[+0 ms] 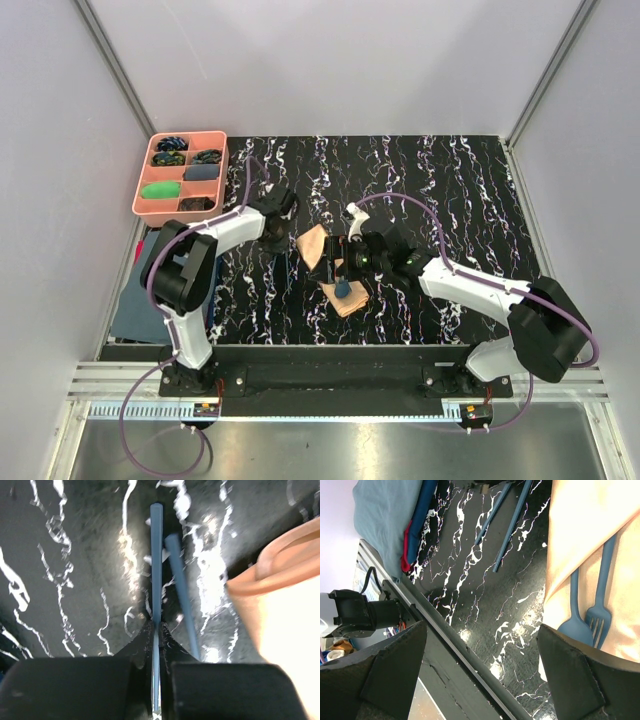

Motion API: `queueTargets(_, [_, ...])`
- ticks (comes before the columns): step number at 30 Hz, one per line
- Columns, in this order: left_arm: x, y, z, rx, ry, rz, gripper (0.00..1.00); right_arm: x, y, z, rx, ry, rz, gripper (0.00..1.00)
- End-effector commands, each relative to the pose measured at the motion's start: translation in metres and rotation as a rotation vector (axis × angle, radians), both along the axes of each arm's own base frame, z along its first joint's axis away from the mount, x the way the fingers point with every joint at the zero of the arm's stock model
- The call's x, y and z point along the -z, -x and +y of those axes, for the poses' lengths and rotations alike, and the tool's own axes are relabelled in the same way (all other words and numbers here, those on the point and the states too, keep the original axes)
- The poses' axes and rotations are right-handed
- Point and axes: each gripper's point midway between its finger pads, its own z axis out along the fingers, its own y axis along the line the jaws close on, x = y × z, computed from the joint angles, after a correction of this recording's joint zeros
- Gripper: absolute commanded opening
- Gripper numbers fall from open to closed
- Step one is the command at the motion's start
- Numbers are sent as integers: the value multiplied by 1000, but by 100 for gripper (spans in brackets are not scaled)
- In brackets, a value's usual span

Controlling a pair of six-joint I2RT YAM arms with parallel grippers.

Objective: Fold the napkin into a case and place the utensils inside
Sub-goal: Pick up the utensils from the center of the board, then pass from the left arm to the right

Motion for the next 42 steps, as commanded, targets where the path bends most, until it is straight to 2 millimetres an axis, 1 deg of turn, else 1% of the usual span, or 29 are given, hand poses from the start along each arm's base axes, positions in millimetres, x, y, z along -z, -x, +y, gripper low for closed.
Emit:
queueTargets(1, [-8,19,19,-27,13,27,0,-15,-6,7,-23,-45,-41,100])
queueTargets(2, [-13,18,23,-39,24,18,0,-13,-7,7,-24,-43,-36,100])
queueTargets(3, [-17,20,22,-36,45,16,0,-12,-7,9,-28,-43,-33,100])
queueTargets(4, [-29,19,21,-38,70,-7,0,-13,-6,11,-35,-51,-29,100])
queueTargets(5, [-33,19,24,-46,85,-11,0,-11,-7,12,-38,-51,-22,100])
queueTargets(6, [-38,20,20,-46,118,-10,0,-10,-7,13,-40,-56,-15,100])
queueTargets(7, [-47,20,21,-54,142,-24,0,-12,-6,16,-52,-68,-9,100])
queueTargets(8, [-50,22,19,-68,168,-26,0,-12,-6,19,-60,-75,-6,100])
queueTargets(9, [-64,24,13,-59,220,-47,0,-14,-6,21,-66,-84,-3,100])
queueTargets(11, [-74,26,5,-73,290,-67,0,-16,-4,26,-87,-105,4,100])
queueTargets(12, [-91,30,-6,-55,374,-97,0,-18,-3,28,-94,-118,9,100])
queueTargets(13, [-102,24,-14,-58,437,-147,0,-18,-1,30,-107,-132,20,100])
queueTargets(14, [-102,30,-19,-110,497,-141,0,-22,-1,32,-110,-155,18,100])
queueTargets(15, [-117,34,-27,-109,579,-172,0,-24,0,34,-104,-170,35,99])
queueTargets(16, [-130,26,-34,-119,653,-234,0,-24,1,34,-105,-184,46,97])
queueTargets(17, [-122,33,-35,-156,686,-225,0,-30,1,37,-105,-210,39,96])
queueTargets(18, [-133,34,-38,-224,755,-239,0,-33,2,37,-96,-227,52,94])
queueTargets(19, [-143,30,-43,-237,810,-283,0,-31,3,36,-92,-234,60,92])
queueTargets(20, [-135,35,-44,-265,830,-276,0,-35,2,37,-91,-254,48,88])
queueTargets(21, [-143,35,-47,-300,875,-293,0,-35,3,37,-86,-261,56,86])
queueTargets(22, [-150,35,-54,-289,907,-315,0,-32,4,36,-85,-259,59,85])
queueTargets(24, [-153,36,-57,-320,928,-317,0,-28,3,36,-86,-246,59,78])
queueTargets(25, [-156,39,-63,-316,943,-313,0,-26,4,36,-91,-236,61,75])
queueTargets(26, [-153,42,-64,-322,952,-305,0,-21,4,36,-93,-220,72,71])
queueTargets(27, [-160,42,-67,-330,985,-314,0,-19,4,36,-95,-212,69,64])
queueTargets(31, [-164,49,-72,-330,1019,-312,0,-13,2,34,-92,-197,59,60])
queueTargets(35, [-161,55,-73,-330,1028,-294,0,-10,1,35,-94,-190,60,55])
queueTargets(40, [-158,60,-74,-329,1036,-279,0,-11,0,37,-99,-199,66,42])
queueTargets(42, [-156,61,-74,-330,1033,-273,0,-13,1,38,-98,-203,65,41])
